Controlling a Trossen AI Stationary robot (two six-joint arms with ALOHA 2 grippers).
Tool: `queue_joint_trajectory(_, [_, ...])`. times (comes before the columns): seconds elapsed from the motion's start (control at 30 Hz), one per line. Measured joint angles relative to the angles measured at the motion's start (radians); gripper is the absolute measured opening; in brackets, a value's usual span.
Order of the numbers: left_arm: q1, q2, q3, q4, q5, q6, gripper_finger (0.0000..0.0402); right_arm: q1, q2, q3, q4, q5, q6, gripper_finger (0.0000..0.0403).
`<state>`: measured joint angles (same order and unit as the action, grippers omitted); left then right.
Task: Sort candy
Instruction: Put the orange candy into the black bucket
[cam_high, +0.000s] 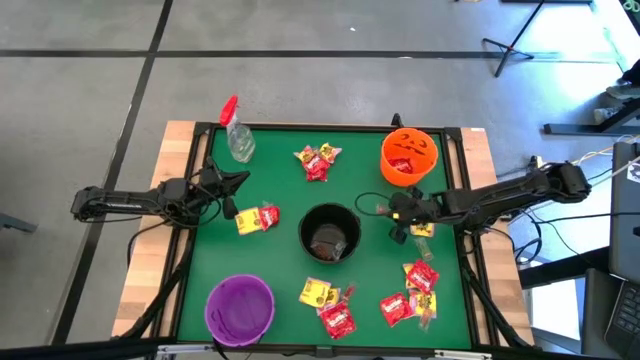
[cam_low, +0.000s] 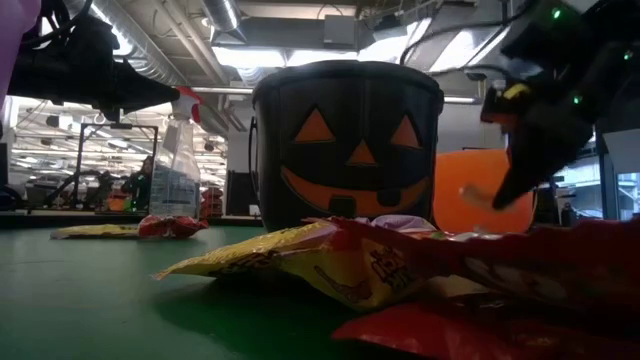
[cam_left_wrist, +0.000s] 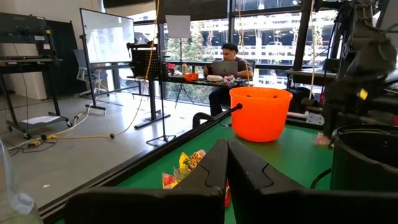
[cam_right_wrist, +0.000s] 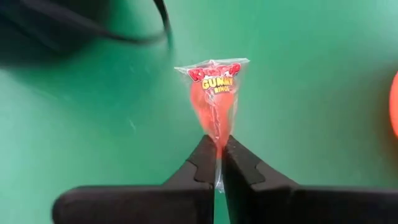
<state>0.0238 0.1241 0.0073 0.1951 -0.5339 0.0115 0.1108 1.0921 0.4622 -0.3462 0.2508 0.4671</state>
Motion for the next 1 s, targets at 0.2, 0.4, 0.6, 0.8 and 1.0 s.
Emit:
queue_joint_trajectory(0.2, [0.000, 0.000, 0.000, 0.000, 0.000, 0.000, 0.0002, 0.000, -0.151, 0.000, 0.008, 0.021, 0.005, 0.0015])
queue_joint_trajectory(0.4, [0.000, 0.000, 0.000, 0.000, 0.000, 0.000, 0.0002, 0.000, -0.253, 0.001, 0.068, 0.045, 0.005, 0.0016])
queue_joint_trajectory(0.6, [0.000, 0.000, 0.000, 0.000, 0.000, 0.000, 0.0002, 0.000, -0.257, 0.002, 0.198, 0.006, -0.074, 0.0016])
queue_joint_trajectory(0.8, [0.000, 0.000, 0.000, 0.000, 0.000, 0.000, 0.0002, 0.001, -0.250, 0.002, 0.371, -0.095, -0.139, 0.0017])
queue_joint_trajectory(1.0, [0.000, 0.000, 0.000, 0.000, 0.000, 0.000, 0.0002, 0.001, -0.250, 0.003, 0.468, -0.106, -0.160, 0.0017])
